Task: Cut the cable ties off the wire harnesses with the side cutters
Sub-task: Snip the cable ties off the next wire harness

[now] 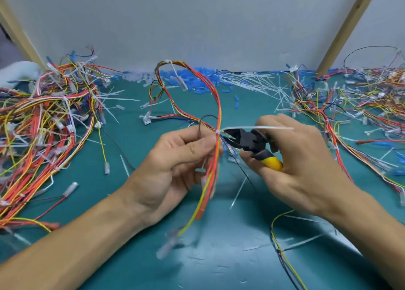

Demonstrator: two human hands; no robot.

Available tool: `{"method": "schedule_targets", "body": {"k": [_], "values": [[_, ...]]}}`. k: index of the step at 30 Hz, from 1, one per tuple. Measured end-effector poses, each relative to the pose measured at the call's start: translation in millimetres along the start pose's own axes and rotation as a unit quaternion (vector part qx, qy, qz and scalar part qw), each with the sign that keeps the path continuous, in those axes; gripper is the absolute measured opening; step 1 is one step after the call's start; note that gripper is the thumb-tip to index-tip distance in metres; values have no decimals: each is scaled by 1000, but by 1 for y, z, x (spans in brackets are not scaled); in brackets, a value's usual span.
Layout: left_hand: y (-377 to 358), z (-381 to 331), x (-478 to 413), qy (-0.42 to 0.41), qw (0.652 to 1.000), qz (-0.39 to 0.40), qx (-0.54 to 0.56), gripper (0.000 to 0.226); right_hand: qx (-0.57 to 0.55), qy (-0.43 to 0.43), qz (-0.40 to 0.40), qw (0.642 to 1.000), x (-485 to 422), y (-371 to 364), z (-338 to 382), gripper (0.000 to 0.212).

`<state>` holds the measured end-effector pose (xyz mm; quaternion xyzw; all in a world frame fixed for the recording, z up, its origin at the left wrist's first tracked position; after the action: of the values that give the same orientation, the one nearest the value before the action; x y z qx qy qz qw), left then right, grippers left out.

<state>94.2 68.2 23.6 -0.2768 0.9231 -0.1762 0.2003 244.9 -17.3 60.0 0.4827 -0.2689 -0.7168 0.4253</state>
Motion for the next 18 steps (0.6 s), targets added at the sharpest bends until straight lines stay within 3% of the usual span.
{"method": "schedule_targets", "body": {"k": [4,11,18], "values": [[-1,3,-1,-11,1000,-11,0,9,23,19,15,999,0,-1,6,26],[-4,2,-1,-11,1000,-4,19,9,20,-26,4,999,0,-1,1,26],[-7,9,1,3,1000,4,-2,9,19,-9,5,1000,-2,2,-1,29]]}}
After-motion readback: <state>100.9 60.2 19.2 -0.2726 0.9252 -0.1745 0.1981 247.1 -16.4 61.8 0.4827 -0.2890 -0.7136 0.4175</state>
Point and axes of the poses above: each hand's wrist, its own x-axis away from the middle knuckle, its own y-axis out of the back of the hand, z = x × y, the point moved 6 cm from there along -x, towards the middle knuckle, and after that the axes turned 10 degrees about -y, right-handed, at the moved point
